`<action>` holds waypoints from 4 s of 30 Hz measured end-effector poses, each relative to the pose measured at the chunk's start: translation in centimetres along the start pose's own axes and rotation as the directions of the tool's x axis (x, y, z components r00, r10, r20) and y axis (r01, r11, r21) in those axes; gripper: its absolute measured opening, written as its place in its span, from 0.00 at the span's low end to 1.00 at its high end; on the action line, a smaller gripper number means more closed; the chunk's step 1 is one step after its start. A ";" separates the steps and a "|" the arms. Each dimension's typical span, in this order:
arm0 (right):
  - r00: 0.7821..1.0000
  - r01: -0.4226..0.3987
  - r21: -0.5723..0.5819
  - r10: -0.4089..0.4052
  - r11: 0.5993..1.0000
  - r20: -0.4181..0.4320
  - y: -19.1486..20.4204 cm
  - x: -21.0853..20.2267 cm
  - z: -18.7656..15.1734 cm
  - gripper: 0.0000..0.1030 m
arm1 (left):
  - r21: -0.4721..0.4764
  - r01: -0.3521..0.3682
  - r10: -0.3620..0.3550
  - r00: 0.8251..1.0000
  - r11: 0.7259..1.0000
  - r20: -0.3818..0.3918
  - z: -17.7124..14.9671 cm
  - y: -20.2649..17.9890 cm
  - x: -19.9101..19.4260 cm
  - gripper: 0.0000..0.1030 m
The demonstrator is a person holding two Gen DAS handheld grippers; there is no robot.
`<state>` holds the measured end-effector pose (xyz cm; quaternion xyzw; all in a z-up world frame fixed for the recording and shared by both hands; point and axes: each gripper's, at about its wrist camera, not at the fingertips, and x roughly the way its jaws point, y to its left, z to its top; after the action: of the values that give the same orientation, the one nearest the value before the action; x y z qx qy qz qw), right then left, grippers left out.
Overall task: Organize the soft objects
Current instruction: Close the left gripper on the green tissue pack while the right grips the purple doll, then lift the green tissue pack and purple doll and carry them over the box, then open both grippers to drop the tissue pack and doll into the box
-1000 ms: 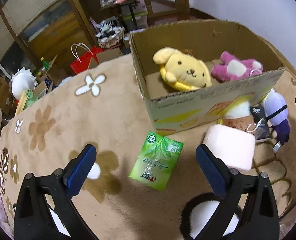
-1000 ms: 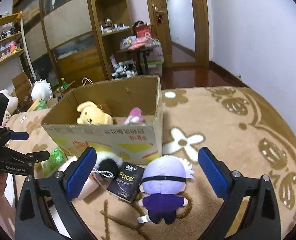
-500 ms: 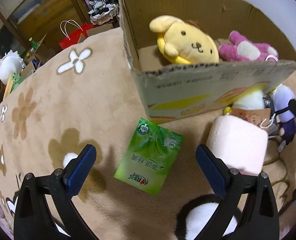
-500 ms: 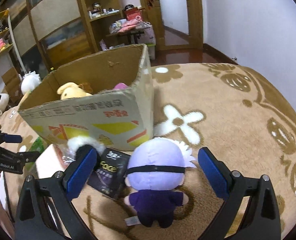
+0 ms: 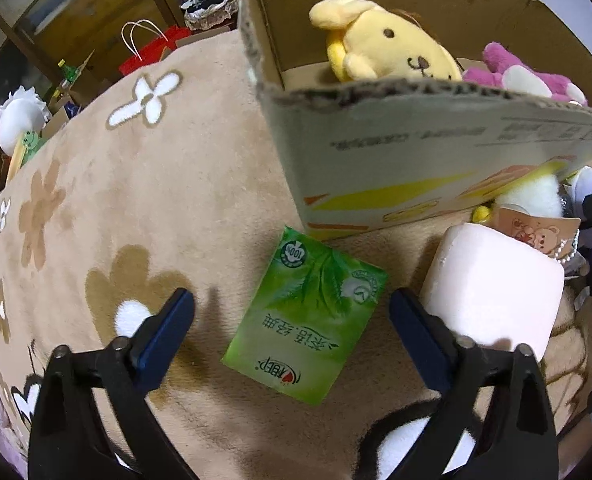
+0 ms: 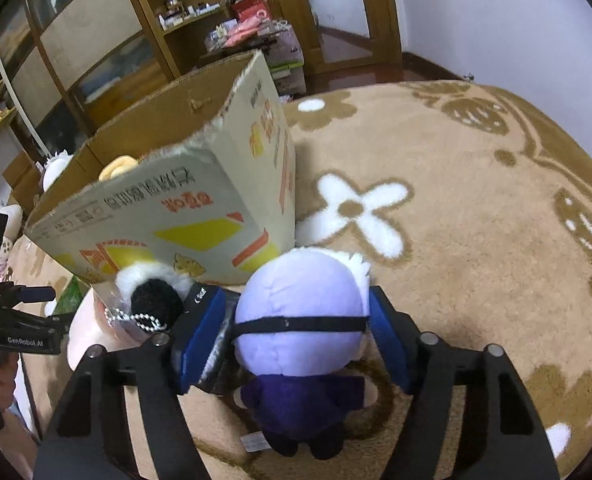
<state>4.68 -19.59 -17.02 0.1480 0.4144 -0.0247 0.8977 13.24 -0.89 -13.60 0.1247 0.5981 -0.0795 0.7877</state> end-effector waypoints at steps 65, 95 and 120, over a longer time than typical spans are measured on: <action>0.902 -0.108 -0.130 0.152 0.986 0.403 4.3 -9.9 6.1 0.65 | -0.137 0.050 0.055 0.740 0.989 0.671 1.4 1.5 -15.0 0.61; 0.928 -0.159 -0.158 0.202 0.975 0.314 5.7 -4.1 8.0 0.79 | -0.060 0.075 -0.028 0.824 0.995 0.566 3.8 -1.5 -9.9 0.75; 0.934 -0.158 -0.100 0.182 0.982 0.307 3.7 -6.6 6.6 0.91 | -0.041 0.110 -0.065 0.805 0.993 0.590 3.2 -1.6 -11.4 0.87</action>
<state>5.86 -18.48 -7.07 0.1442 0.2521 0.0449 0.9558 12.65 -3.65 -2.01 0.0373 0.3332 -0.1283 0.9334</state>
